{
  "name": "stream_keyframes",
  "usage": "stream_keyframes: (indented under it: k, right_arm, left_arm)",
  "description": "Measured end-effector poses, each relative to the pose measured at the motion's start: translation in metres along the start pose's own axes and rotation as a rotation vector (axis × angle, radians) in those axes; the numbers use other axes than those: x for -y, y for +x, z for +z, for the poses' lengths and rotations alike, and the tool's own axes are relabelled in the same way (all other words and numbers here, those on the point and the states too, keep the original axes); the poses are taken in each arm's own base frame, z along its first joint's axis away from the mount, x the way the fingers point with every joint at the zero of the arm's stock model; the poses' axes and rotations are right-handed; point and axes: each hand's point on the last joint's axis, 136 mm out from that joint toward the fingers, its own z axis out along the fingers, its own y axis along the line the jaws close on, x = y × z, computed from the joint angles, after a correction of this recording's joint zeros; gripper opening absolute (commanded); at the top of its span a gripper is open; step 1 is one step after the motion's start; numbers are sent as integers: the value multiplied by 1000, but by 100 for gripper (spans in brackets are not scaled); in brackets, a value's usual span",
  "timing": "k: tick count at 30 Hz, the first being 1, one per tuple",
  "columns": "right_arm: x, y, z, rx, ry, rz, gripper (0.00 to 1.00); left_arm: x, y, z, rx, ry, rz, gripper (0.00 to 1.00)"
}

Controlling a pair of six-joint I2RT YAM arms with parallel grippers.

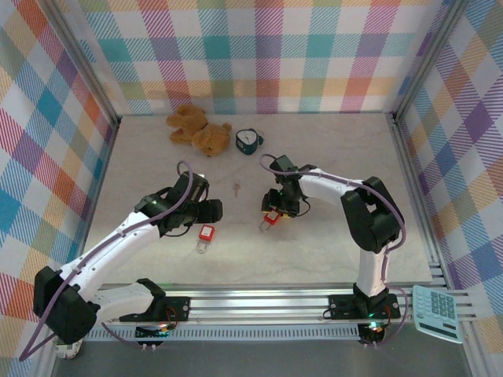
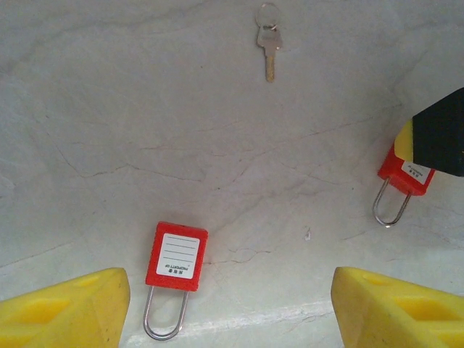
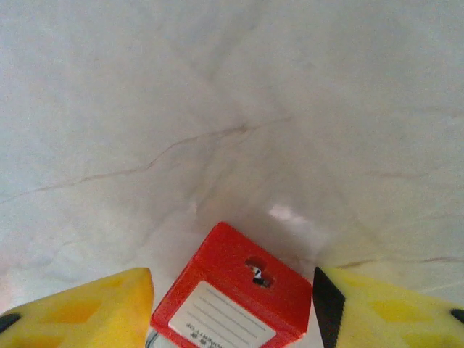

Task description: Unlock with the key

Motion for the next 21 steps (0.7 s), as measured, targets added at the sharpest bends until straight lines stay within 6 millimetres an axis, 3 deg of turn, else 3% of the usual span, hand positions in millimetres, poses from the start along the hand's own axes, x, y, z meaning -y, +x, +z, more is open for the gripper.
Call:
stream_keyframes:
  k: [4,9,14,17,21]
  right_arm:
    - [-9,-2,-20,14,-57,2,68]
    - [-3,-24,-70,125,-117,23,68]
    - [40,-34,-106,215,-123,88,68]
    - [69,-29,-111,228,-96,136,68]
    - [89,-14,-108,207,-72,162,69]
  left_arm:
    - [7,5,13,-58,-16,23,73]
    - [37,4,32,-119,-13,88,72]
    - [83,7,59,-180,1,202,70]
    - [113,12,79,-221,3,283,69]
    - [148,21,106,-264,5,373,69]
